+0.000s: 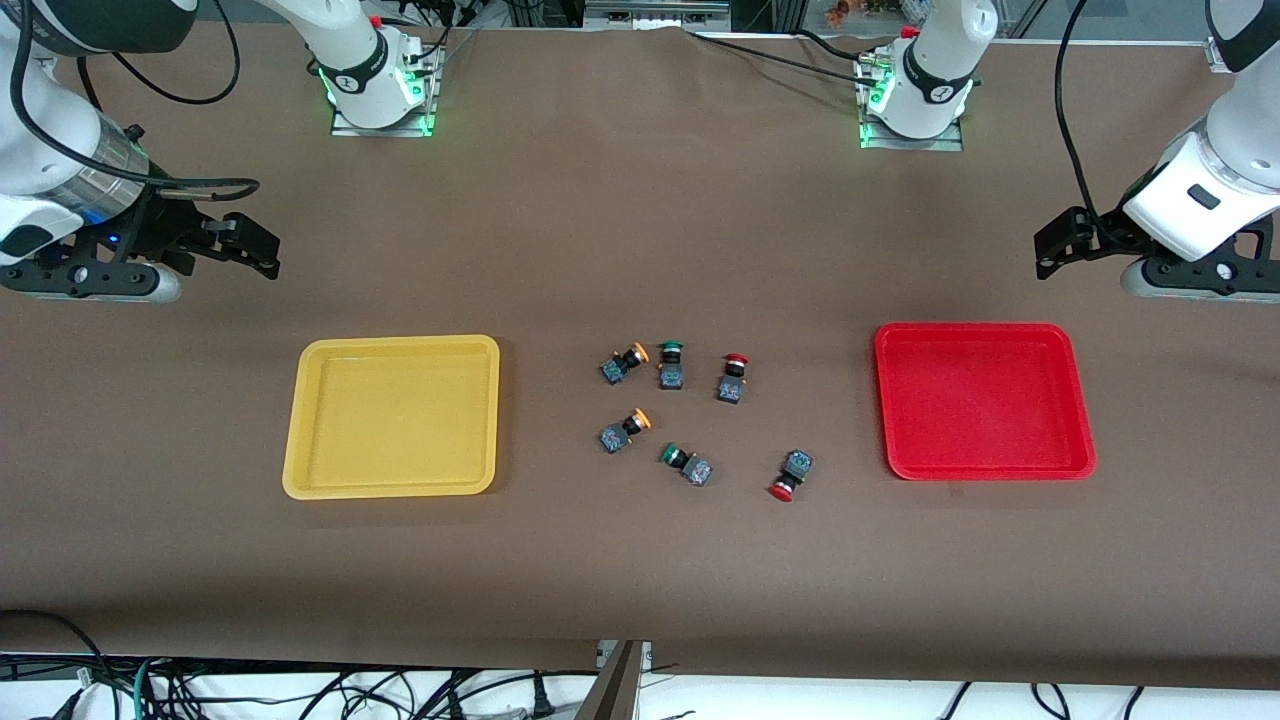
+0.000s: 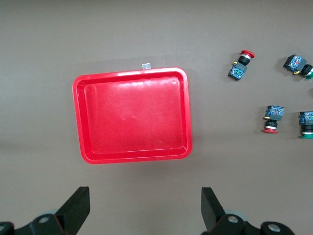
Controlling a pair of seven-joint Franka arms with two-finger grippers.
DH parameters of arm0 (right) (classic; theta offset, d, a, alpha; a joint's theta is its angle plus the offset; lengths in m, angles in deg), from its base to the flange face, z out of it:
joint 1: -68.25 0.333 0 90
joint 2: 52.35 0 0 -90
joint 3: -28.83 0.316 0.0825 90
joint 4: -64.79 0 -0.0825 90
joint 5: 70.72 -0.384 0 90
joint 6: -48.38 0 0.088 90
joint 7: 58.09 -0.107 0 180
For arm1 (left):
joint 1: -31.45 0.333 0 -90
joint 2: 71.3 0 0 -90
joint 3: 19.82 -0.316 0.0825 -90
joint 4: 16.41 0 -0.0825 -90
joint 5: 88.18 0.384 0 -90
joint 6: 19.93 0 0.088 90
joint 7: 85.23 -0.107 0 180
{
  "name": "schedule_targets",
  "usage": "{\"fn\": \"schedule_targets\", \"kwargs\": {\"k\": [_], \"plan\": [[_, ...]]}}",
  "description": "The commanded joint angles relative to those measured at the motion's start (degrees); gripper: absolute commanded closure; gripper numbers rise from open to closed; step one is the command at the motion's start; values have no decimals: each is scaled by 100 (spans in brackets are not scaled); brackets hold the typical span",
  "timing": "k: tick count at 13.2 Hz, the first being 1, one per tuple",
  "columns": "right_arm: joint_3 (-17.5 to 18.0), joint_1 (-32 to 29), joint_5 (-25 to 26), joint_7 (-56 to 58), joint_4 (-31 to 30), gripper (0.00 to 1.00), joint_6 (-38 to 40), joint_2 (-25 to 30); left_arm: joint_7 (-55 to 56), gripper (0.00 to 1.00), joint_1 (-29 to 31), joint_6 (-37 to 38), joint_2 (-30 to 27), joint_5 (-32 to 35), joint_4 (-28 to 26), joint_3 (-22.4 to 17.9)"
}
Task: Place red and yellow buttons in trays
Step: 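Move the right gripper to an orange button while the left gripper reaches red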
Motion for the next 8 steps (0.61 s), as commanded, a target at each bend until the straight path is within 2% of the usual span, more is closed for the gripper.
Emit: {"fn": "schedule_targets", "kwargs": {"k": [1,4,8], "plan": [[54,-59,85,8,124,0,97,-36,-110,0,17,18,-60,-5,-84,31],[54,-59,76,-1,124,0,71,-36,-127,0,-79,-26,185,-75,-49,40],[62,-50,6,-10,133,0,18,-36,-189,0,-307,-17,1089,-198,189,119]]}}
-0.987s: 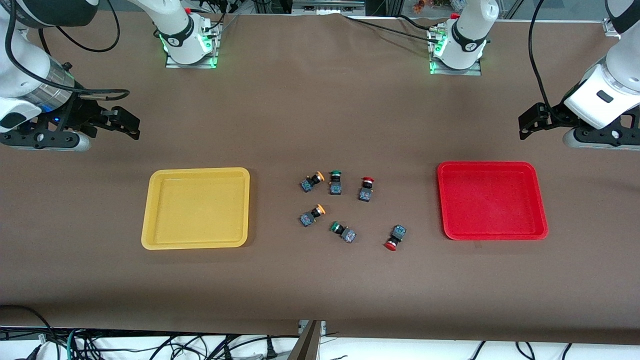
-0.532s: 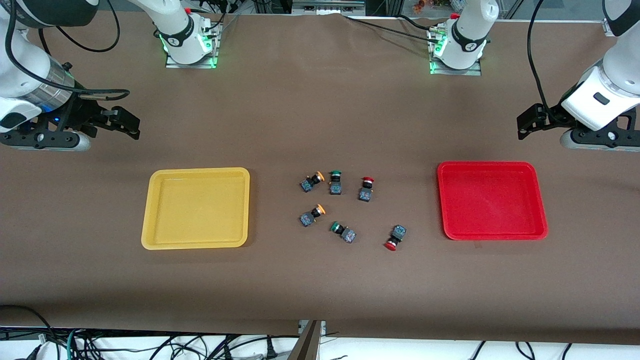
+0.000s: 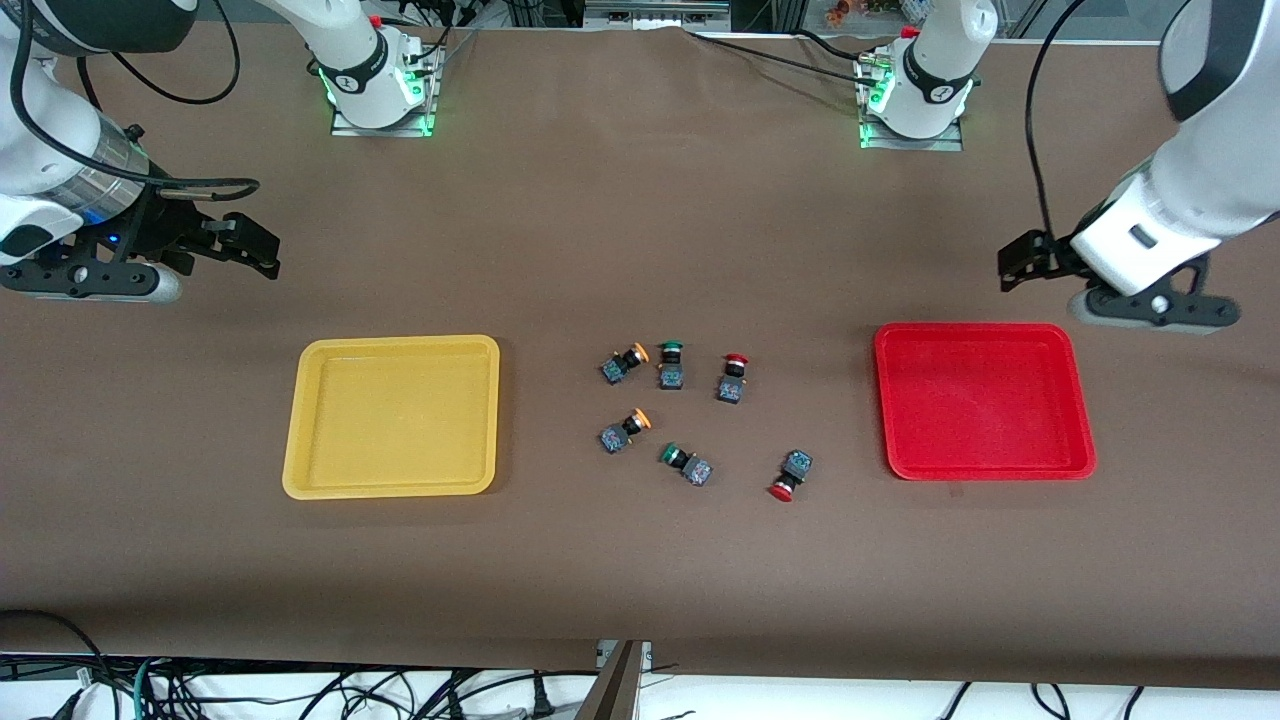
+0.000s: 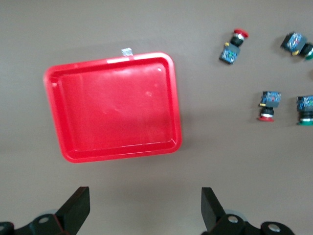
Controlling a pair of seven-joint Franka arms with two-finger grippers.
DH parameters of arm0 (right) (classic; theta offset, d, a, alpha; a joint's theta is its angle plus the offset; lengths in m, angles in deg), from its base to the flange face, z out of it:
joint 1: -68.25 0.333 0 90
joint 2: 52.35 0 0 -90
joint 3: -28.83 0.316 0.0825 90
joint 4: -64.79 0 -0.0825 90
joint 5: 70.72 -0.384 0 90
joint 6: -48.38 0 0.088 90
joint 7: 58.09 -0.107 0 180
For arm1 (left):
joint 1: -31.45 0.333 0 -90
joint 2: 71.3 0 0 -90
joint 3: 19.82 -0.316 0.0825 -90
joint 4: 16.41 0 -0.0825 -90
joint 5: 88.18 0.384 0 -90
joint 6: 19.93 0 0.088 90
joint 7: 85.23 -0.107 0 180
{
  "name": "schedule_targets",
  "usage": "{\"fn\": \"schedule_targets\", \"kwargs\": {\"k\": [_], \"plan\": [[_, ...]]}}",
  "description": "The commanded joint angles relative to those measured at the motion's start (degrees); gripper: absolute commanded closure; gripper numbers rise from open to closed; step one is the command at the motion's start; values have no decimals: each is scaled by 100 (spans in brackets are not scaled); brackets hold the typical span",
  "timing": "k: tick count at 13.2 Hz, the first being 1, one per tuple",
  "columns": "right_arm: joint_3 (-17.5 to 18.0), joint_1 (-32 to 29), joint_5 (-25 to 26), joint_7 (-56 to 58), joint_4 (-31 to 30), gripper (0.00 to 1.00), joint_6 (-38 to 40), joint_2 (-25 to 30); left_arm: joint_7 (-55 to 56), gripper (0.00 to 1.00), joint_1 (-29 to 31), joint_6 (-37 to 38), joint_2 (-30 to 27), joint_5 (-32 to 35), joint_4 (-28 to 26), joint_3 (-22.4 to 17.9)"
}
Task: Place red and yellow buttons in trays
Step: 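Move the right gripper to an orange button while the left gripper reaches red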
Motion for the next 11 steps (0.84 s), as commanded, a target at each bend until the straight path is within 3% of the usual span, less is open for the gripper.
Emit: {"fn": "schedule_targets", "kwargs": {"k": [1,3,5,7,8,11], "plan": [[69,-16,24,-10,129,0,9,-44,-172,0,-184,-5,761,-80,240,10],[78,-15,-37,42,129,0,-349,-132,-164,0,-254,-651,1263,-123,292,19],[96,20,-29,69,95,0,-413,-237,-190,0,-263,-1627,1624,-692,310,19],[96,64,50,78,103,0,-404,-762,-199,0,-307,-2488,1870,-879,328,27],[96,72,41,87,103,0,-317,-1070,-190,0,-307,-3041,2063,-879,328,97],[122,238,-46,-19,103,0,-377,-1151,-190,0,-324,-4361,2722,-871,371,492]]}}
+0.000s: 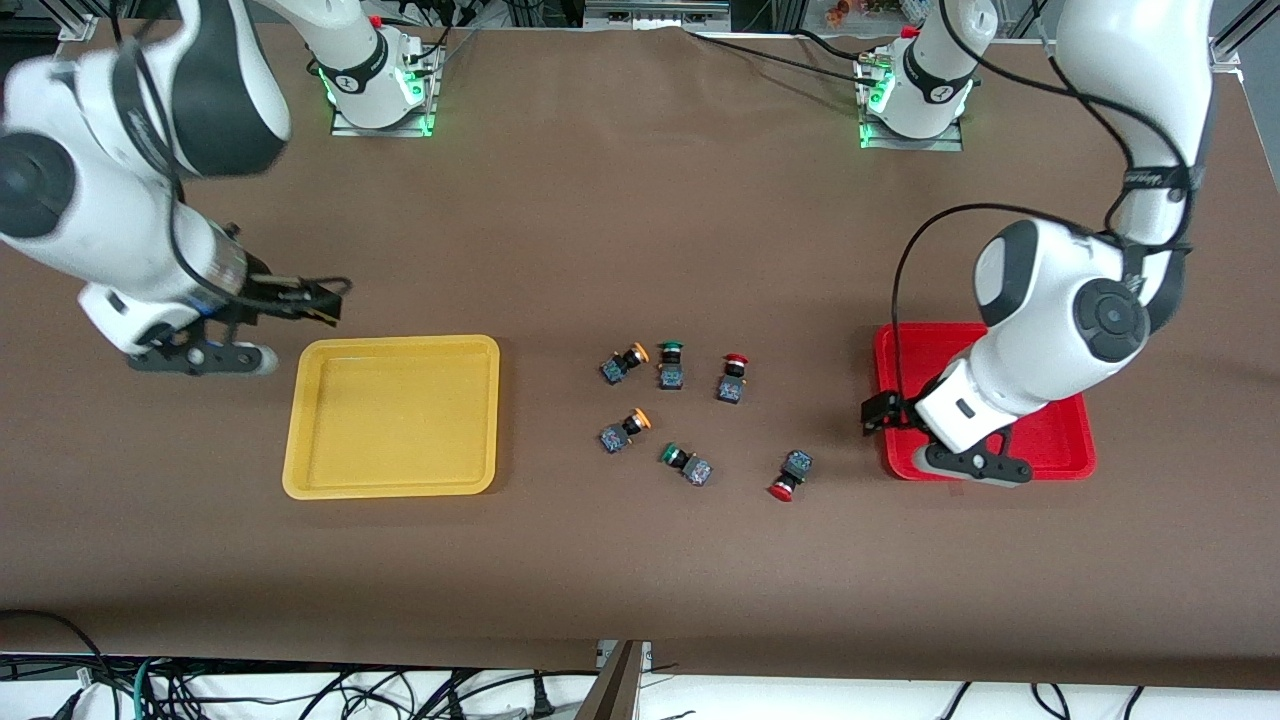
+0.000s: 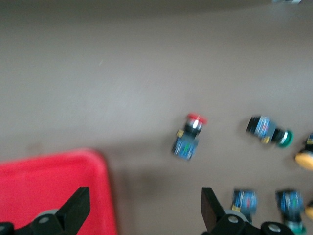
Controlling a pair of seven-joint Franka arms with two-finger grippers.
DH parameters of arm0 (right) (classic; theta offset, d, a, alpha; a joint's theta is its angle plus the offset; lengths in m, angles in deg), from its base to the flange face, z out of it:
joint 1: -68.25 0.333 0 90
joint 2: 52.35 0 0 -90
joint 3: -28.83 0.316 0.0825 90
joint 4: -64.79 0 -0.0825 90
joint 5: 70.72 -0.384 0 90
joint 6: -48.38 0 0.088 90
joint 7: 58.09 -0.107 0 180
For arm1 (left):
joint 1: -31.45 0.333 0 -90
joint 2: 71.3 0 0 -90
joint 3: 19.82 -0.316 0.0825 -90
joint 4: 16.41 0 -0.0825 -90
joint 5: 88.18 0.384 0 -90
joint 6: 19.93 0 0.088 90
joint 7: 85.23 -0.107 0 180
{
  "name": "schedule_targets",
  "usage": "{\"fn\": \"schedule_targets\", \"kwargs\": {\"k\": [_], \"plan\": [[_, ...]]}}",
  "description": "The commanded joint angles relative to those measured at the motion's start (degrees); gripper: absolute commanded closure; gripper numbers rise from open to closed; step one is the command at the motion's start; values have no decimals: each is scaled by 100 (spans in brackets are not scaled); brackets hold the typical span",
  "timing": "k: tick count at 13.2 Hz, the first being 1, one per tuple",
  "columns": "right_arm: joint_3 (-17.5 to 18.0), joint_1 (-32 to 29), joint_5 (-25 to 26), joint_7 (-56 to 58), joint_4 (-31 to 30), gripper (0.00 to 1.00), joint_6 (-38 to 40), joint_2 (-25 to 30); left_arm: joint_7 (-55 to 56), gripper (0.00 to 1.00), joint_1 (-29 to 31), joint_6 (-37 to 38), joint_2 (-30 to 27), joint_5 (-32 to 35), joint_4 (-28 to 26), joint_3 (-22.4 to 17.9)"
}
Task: Place red and yellow buttons in trays
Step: 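Move the right gripper to an orange button while the left gripper reaches red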
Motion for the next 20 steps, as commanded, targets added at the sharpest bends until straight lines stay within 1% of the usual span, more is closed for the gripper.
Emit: {"fn": "schedule_targets", "kwargs": {"k": [1,3,5,7,9,11,14,18,19,20], "plan": [[0,297,-72,-284,127,1,-83,-121,-131,0,-108,-819,771,-88,422,249],[0,464,-561,-1423,145,0,-556,-463,-436,0,-222,-908,1307,-61,782,258],[0,727,-1107,-2478,145,1,-1092,-963,-570,0,-468,-1197,1599,-44,819,240],[0,1035,-1424,-3499,145,1,-1611,-1351,-561,0,-644,-1689,1836,-44,767,223],[0,1395,-1574,-4378,145,1,-2094,-1720,-675,0,-671,-1779,2003,96,758,170],[0,1737,-1654,-5178,145,1,-2621,-2097,-702,0,-610,-1788,2048,797,749,161],[0,2178,-1663,-5971,145,1,-3193,-2511,-658,0,-645,-1788,2057,862,626,161],[9,2574,-1856,-6517,110,1,-3678,-2776,-702,0,-619,-1770,2057,870,564,152],[9,2592,-1882,-6631,110,1,-3783,-2855,-763,32,-593,-1770,2039,871,495,161],[9,2696,-1909,-6719,110,1,-3932,-2925,-764,49,-601,-1770,2030,871,485,161]]}}
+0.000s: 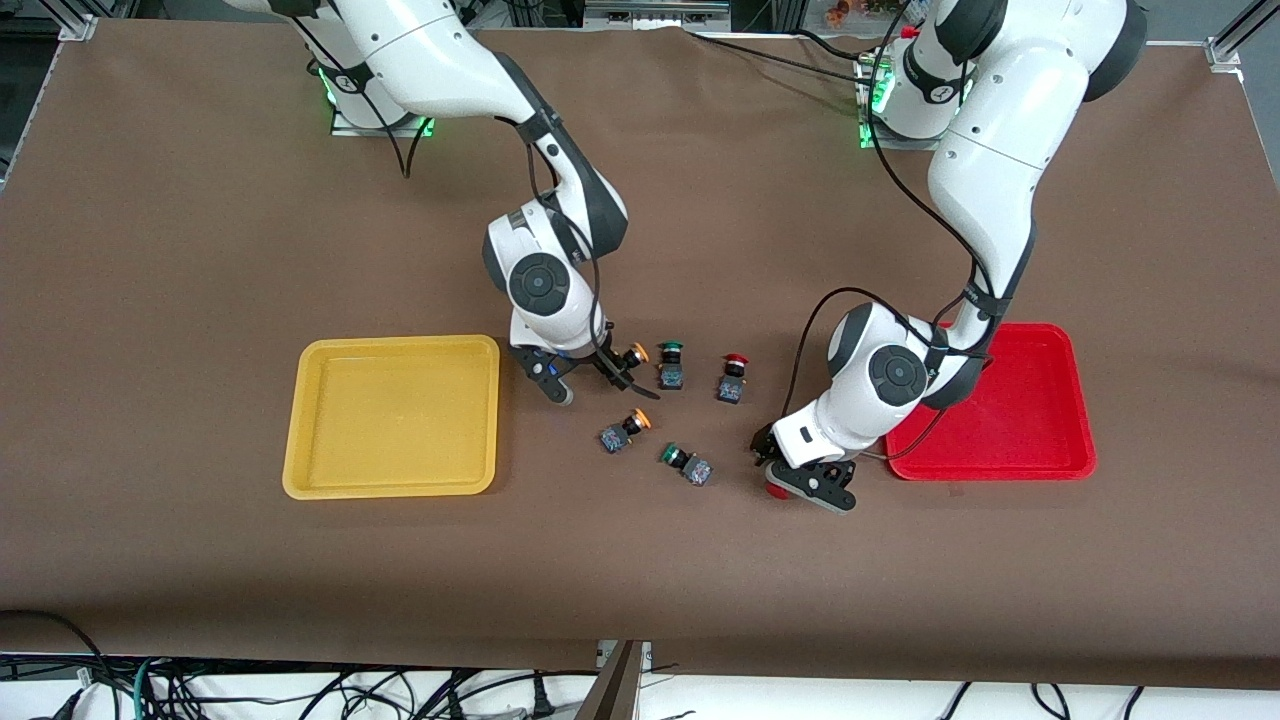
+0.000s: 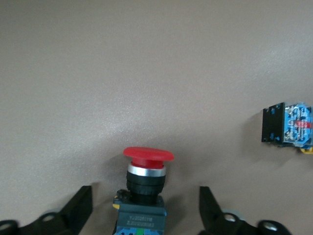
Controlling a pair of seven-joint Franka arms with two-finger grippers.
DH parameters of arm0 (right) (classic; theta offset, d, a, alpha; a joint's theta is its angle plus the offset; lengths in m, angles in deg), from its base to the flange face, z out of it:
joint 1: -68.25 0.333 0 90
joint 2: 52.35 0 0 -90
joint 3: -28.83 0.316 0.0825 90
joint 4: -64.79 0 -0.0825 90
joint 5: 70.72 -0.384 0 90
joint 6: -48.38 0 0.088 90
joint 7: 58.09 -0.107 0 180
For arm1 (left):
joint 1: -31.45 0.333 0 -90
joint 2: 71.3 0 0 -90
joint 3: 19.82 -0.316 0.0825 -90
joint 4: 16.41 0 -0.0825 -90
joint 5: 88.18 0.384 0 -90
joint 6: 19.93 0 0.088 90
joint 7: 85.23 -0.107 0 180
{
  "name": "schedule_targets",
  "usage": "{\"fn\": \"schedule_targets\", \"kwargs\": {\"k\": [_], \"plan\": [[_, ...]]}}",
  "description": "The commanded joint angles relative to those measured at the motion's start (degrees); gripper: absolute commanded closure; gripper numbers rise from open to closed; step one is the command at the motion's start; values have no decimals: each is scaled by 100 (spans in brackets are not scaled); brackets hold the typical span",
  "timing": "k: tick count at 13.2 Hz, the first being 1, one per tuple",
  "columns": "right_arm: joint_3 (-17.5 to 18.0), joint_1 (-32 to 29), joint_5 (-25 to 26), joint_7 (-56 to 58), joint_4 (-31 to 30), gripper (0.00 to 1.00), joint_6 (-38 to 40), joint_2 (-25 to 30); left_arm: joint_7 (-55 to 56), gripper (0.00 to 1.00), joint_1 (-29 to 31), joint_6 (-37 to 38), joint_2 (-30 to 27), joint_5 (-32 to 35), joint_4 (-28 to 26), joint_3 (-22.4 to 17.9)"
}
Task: Place red and yellow buttons in trays
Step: 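Close both grippers on the orange and red buttons, then carry both buttons to their matching trays and open both grippers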
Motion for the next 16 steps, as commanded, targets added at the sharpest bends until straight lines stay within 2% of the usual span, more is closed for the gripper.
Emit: {"fn": "schedule_targets", "kwargs": {"k": [1,2,4,6,8,9,10,12,14,16], "plan": [[-67,246,-166,-186,79,2,-336,-198,-121,80,28,59,-64,93,-58,-15],[-67,255,-166,-195,79,5,-381,-251,-112,100,37,77,-117,93,-58,-15],[-67,264,-148,-178,79,15,-407,-269,-104,100,63,208,-240,93,-67,-15],[-76,282,-122,-134,70,34,-460,-269,-104,100,133,672,-511,93,-58,-15],[-137,256,1,15,70,55,-277,-155,-130,100,256,1951,-889,93,-58,-15],[-251,151,10,172,131,61,168,63,-200,100,370,2654,-1047,93,-32,-15],[-400,89,-16,496,227,62,668,178,-461,100,449,3261,-1188,93,-23,-24],[-690,-121,-60,1373,403,62,1461,398,-1259,100,738,3872,-1321,101,-23,-41],[-893,-394,-43,2287,395,62,1963,556,-2427,100,1212,4014,-1321,101,-40,-41],[-1322,-500,-60,3332,316,61,2438,601,-3316,100,1521,3997,-1234,101,-67,-50]]}}
